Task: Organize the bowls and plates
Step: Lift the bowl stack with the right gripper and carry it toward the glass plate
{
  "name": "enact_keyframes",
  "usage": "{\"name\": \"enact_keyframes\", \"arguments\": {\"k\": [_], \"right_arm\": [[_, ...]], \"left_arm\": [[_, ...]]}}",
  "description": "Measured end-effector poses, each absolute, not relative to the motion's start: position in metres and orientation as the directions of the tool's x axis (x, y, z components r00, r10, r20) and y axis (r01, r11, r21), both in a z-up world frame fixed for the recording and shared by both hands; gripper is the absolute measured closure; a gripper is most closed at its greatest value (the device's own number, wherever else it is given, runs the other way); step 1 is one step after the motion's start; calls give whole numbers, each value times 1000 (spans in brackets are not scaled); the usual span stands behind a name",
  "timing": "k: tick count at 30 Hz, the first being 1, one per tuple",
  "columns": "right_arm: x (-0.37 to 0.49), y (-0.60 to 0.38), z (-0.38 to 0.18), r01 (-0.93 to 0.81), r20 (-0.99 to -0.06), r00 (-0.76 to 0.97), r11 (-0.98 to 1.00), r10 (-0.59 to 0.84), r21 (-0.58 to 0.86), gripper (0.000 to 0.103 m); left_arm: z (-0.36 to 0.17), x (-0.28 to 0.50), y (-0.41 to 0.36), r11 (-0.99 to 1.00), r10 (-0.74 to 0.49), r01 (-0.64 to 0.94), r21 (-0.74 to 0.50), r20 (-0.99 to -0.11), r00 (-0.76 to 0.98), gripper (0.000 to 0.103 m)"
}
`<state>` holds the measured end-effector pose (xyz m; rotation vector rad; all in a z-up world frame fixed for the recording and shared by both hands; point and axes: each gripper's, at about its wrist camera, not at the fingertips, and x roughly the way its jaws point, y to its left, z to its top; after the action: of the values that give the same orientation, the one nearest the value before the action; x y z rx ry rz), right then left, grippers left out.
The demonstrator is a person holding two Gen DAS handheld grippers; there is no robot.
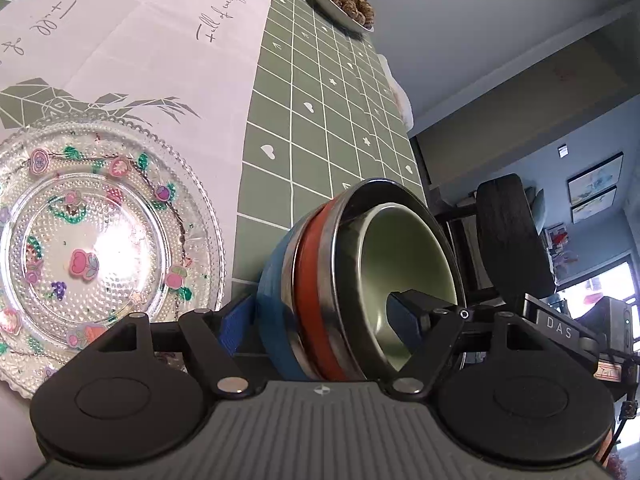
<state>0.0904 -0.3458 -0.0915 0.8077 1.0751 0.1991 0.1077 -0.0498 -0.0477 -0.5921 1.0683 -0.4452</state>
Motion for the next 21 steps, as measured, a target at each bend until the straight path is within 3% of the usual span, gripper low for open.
{"name": "enact_keyframes", "arguments": {"k": [8, 21], "right_arm": [[87, -348, -93, 246, -708, 488, 699, 509, 672, 47], [80, -367, -95, 305, -704, 504, 659, 501, 687, 49]], "left_arm": [[-44, 107, -60, 798, -580, 93, -595, -717, 388, 26], [-54, 116, -61, 744, -634, 47, -667, -682, 365, 27]]}}
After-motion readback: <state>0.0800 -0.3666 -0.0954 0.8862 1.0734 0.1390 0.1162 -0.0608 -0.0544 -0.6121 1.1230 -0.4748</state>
